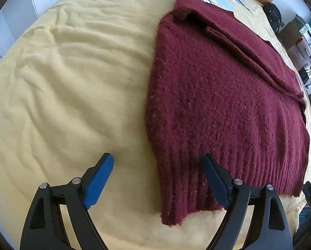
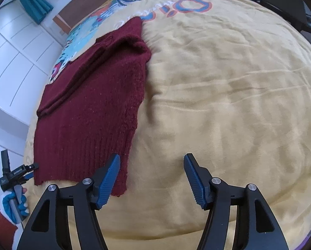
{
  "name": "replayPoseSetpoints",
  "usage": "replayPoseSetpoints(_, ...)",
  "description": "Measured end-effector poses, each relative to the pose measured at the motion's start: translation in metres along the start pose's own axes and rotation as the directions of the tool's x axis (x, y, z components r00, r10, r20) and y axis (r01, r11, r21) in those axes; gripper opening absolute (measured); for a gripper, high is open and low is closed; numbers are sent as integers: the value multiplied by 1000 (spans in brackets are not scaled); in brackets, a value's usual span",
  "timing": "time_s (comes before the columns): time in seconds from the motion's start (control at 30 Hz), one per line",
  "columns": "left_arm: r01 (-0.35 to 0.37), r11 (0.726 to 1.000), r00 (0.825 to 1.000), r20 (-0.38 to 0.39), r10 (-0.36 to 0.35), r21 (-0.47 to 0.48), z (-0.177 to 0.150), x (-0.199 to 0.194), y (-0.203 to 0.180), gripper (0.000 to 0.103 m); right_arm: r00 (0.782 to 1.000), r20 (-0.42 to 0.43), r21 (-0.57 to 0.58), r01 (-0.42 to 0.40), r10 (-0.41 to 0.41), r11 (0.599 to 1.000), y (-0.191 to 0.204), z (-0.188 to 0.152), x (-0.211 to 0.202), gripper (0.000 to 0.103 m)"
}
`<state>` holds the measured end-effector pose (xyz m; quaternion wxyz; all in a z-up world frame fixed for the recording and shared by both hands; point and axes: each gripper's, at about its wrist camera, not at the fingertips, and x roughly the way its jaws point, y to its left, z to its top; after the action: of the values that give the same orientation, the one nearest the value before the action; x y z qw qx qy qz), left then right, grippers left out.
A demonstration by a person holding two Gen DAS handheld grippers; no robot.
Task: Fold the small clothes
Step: 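Move both open grippers down to the ribbed hem of the sweater, then close the left gripper on the hem while the right gripper closes beside it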
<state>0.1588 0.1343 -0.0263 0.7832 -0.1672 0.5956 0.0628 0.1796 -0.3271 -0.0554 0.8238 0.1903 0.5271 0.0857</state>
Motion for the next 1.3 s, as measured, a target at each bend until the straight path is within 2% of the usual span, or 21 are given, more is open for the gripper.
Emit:
replayPoseSetpoints(0.43,94,996,995,-19,-94,-13,-9,3,20,85,996,-62,10,-59,59,998,-3,4,19,69)
replayPoseSetpoints(0.67,177,983,984,-19,-178,-42,-9,-3,30,84,989,-99,-54,-116,110,992,22,4,30,69)
replayPoseSetpoints(0.87,204,979,978,-51,-204,-9,-14,-3,26,80,980,-154,-114,-142,124,983,46,-1,45,69)
replayPoseSetpoints(1.0,230,973,971,-68,-229,12,-19,-1,15,80,977,-163,-116,-156,136,981,52,0,48,65)
replayPoseSetpoints(1.23,256,967,964,-77,-254,20,-23,1,3,74,973,-171,-112,-173,152,979,52,-1,50,42)
replayPoseSetpoints(1.3,257,966,964,-77,-255,16,-22,2,2,73,972,-171,-103,-179,160,978,51,-2,51,40)
